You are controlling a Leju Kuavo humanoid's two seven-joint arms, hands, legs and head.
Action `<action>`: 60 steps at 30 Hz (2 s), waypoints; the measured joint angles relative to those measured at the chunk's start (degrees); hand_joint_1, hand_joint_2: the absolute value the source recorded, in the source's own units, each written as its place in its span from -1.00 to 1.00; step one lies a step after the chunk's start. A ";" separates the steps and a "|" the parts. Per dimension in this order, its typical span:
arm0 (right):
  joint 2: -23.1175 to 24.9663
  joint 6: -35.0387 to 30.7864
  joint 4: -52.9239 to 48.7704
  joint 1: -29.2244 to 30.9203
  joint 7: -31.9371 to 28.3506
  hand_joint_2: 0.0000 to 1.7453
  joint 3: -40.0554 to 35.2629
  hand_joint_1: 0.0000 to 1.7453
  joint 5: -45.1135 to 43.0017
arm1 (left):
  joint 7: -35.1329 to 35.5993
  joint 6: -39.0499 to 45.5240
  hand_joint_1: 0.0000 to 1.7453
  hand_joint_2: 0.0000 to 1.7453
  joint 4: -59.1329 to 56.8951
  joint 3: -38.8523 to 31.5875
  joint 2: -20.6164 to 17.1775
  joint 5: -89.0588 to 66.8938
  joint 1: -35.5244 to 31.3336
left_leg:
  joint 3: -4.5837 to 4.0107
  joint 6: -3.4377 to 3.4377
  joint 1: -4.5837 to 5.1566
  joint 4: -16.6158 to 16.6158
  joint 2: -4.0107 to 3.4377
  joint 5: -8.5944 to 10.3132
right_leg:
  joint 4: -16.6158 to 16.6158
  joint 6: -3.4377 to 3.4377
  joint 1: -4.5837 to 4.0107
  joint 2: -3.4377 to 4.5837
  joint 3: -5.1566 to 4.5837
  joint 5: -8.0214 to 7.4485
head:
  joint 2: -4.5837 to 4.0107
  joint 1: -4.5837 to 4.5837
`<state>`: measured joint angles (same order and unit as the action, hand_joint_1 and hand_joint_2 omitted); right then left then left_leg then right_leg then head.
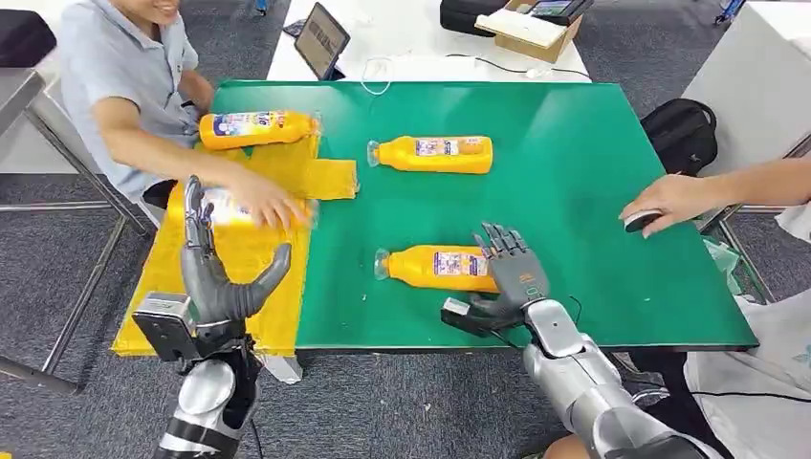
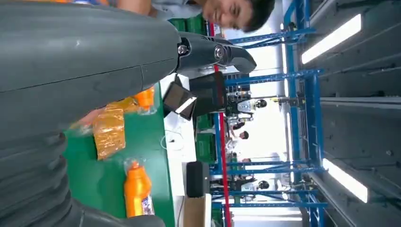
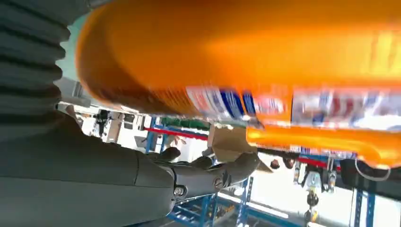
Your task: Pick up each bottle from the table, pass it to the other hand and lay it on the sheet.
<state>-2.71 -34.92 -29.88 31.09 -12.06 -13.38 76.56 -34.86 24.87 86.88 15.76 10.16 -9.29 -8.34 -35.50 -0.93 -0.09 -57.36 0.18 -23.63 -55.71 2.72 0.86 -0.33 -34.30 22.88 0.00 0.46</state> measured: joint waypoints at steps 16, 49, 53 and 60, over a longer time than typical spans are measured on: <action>0.72 14.40 5.83 5.70 5.29 1.00 -0.89 0.98 -3.21 | 3.19 -2.76 -1.00 1.00 -0.44 2.80 -0.35 0.11 -0.99 | 0.41 0.00 0.00 0.01 -0.05 -0.01 | 0.04 -0.01 0.01 0.02 0.33 0.00 | 0.00 0.00; 7.96 36.92 -4.58 -5.89 -22.71 1.00 15.74 1.00 -60.14 | 9.09 -15.67 -1.00 1.00 -6.25 5.24 -2.58 12.38 -1.72 | 0.62 0.09 -0.07 0.03 -0.24 -0.12 | 0.02 -0.03 -0.07 0.23 0.51 0.02 | 0.00 0.02; 11.48 27.12 -18.31 -14.48 -22.71 1.00 15.34 1.00 -68.59 | 10.49 -16.18 -1.00 1.00 -7.76 5.14 -1.38 17.25 1.79 | 0.15 0.10 -0.07 0.03 -0.06 -0.10 | -0.01 -0.04 -0.06 0.12 0.07 0.04 | 0.00 0.02; 12.76 26.99 -28.66 -19.24 -25.38 1.00 13.14 1.00 -76.15 | 11.08 -28.63 -1.00 1.00 -11.08 9.99 -2.03 16.07 5.27 | -0.08 0.02 0.04 0.02 -0.03 -0.16 | 0.04 -0.03 0.07 0.07 -0.10 0.07 | 0.00 0.00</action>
<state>10.05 -7.93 -58.53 11.85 -37.44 -0.24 0.41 -23.78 -3.76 75.80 25.74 8.13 6.78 -3.07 -35.58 -0.91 -0.05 -57.34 0.16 -23.80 -55.68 2.69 0.92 -0.26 -34.40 22.95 0.00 0.46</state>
